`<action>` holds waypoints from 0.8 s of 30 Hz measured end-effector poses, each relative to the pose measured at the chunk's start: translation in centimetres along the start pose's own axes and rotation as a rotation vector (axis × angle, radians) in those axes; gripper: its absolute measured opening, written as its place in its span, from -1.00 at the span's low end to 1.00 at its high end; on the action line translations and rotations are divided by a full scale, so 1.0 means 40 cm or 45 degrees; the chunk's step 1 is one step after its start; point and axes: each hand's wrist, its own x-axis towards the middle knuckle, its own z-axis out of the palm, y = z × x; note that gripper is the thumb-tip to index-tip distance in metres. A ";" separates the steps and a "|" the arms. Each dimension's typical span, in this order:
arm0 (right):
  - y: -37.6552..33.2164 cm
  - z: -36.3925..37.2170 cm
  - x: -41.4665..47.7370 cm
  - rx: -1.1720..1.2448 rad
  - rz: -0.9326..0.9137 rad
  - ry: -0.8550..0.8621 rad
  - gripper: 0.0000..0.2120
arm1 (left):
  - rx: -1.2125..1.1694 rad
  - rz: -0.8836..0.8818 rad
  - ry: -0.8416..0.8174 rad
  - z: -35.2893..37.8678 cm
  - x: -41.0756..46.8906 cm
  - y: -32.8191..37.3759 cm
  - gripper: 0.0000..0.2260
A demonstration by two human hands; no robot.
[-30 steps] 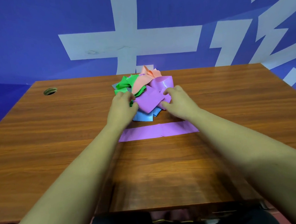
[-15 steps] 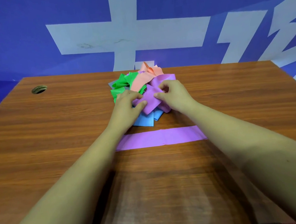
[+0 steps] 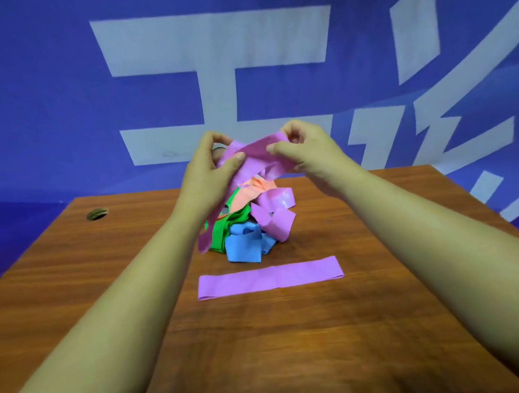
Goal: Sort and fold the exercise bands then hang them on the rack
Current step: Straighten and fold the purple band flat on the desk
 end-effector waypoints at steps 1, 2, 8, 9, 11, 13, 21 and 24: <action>-0.011 -0.007 -0.011 0.017 0.020 0.003 -0.82 | -0.044 -0.034 -0.049 -0.004 -0.006 0.013 -0.81; -0.020 -0.013 -0.020 0.043 0.041 0.009 -0.81 | -0.049 -0.059 -0.108 -0.008 -0.014 0.025 -0.79; -0.041 -0.055 -0.078 0.174 0.165 -0.121 -0.78 | 0.032 -0.165 -0.325 -0.023 -0.088 0.064 -0.86; -0.041 -0.060 -0.087 0.153 0.180 -0.148 -0.79 | 0.021 -0.205 -0.342 -0.024 -0.104 0.064 -0.83; -0.041 -0.071 -0.104 0.107 0.223 -0.154 -0.82 | -0.047 -0.290 -0.357 -0.025 -0.132 0.061 -0.81; -0.045 -0.082 -0.121 0.048 0.270 -0.216 -0.89 | -0.124 -0.345 -0.343 -0.026 -0.152 0.053 -0.76; -0.054 -0.101 -0.175 -0.266 0.377 -0.520 -0.85 | -0.276 -0.497 -0.232 -0.010 -0.189 0.055 -0.87; -0.047 -0.096 -0.188 -0.092 0.262 -0.396 -0.83 | -0.290 -0.524 -0.273 0.002 -0.195 0.052 -0.85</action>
